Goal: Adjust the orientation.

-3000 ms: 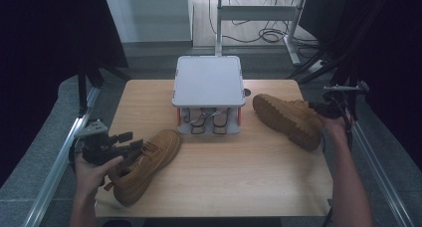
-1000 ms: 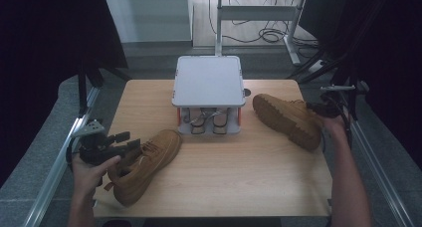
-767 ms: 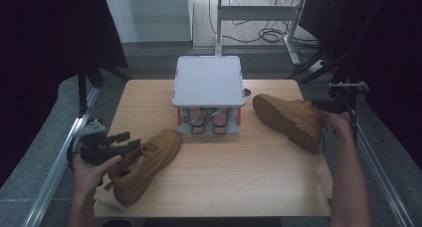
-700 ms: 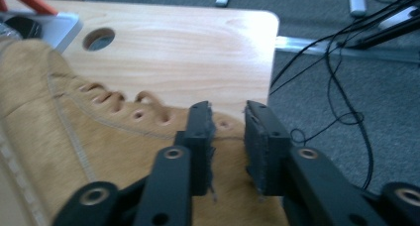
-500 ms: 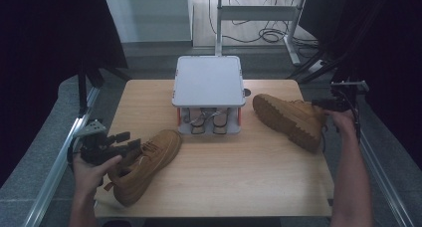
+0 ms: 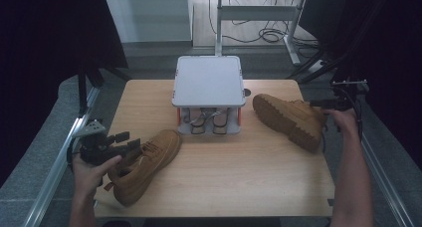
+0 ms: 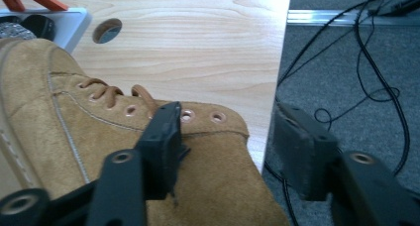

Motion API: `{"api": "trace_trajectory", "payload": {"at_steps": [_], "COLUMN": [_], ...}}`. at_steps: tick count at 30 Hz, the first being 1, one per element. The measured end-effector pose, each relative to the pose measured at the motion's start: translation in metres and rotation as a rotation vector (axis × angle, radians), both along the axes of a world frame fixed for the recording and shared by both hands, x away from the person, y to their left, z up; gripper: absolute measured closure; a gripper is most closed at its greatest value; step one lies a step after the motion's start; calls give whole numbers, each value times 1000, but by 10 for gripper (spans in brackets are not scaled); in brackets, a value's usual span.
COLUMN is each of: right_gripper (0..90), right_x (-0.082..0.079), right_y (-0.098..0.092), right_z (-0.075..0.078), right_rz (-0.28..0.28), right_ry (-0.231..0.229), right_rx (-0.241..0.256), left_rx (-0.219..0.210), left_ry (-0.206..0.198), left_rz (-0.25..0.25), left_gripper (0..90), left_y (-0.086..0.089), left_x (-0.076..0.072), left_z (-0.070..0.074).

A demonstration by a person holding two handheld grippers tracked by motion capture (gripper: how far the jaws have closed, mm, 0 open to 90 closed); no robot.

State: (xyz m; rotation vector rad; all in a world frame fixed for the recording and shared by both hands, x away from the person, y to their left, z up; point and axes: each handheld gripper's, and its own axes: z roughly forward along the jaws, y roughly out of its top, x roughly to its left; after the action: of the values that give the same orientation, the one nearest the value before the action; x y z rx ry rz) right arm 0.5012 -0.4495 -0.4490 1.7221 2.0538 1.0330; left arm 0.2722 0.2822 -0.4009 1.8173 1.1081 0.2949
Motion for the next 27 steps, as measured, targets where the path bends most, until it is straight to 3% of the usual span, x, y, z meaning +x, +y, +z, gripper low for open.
{"api": "trace_trajectory", "payload": {"at_steps": [6, 11, 18, 27], "right_gripper": [364, 391, 446, 523], "right_x": [3, 2, -7, -28], "right_y": [-3, 0, 5, 11], "right_z": [-4, -5, 2, 18], "right_rz": [9, 76, 83, 112], "right_ry": [27, 49, 21, -55], "right_rx": [46, 86, 51, 37], "left_rx": [-2, -1, -3, -8], "left_ry": [-2, -3, -5, -9], "left_rz": [7, 10, 7, 5], "left_gripper": [412, 412, 412, 412], "left_y": [1, 1, 1, 1], "left_x": [0, -1, 0, -1], "left_z": [0, 0, 1, 2]}}
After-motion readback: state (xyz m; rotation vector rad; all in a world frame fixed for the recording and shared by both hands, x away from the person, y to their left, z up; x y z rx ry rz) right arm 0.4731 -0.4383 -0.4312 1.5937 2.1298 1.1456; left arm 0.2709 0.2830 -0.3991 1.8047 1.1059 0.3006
